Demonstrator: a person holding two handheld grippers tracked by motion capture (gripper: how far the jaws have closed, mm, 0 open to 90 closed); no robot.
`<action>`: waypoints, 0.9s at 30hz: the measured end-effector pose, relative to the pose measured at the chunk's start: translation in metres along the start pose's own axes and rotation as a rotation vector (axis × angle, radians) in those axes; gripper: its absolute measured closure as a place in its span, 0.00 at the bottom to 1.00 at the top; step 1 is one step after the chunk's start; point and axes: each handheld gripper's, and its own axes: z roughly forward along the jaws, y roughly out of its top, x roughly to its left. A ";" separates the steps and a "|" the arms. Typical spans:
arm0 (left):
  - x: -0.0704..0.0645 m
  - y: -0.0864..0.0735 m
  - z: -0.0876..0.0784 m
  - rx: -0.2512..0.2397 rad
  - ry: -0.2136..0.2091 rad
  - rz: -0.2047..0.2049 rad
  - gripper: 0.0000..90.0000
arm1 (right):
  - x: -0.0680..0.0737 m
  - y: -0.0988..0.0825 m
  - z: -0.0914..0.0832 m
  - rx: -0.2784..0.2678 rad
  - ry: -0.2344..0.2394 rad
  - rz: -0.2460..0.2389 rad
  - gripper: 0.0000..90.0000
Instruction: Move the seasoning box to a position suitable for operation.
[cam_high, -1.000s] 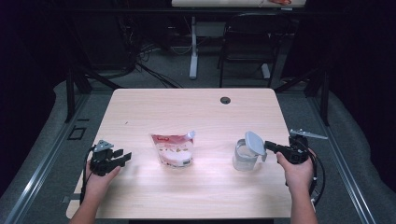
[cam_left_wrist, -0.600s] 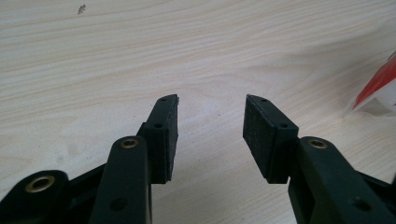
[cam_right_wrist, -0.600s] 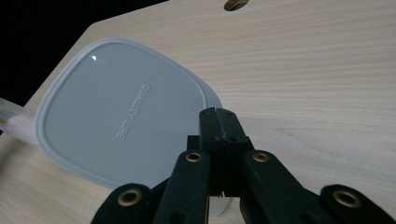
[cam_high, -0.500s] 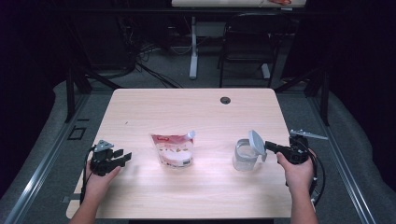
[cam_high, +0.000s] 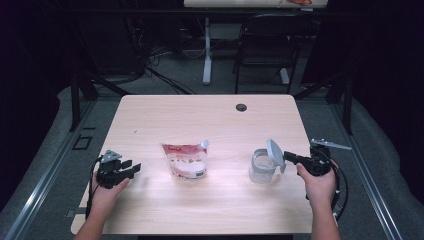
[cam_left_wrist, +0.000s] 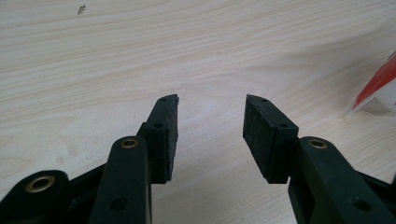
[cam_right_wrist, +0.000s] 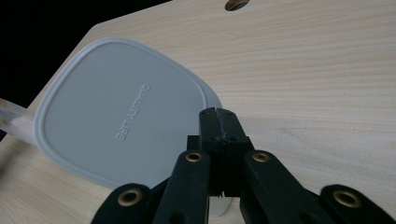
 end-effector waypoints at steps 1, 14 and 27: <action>0.000 0.000 0.000 0.000 0.000 0.000 0.61 | 0.000 0.000 0.000 0.002 -0.002 0.001 1.00; 0.000 0.000 0.000 0.000 -0.002 0.001 0.61 | -0.007 -0.004 0.006 0.013 0.005 0.027 1.00; 0.001 0.000 -0.001 -0.005 -0.002 0.005 0.61 | -0.014 -0.008 0.007 0.009 -0.024 0.030 0.98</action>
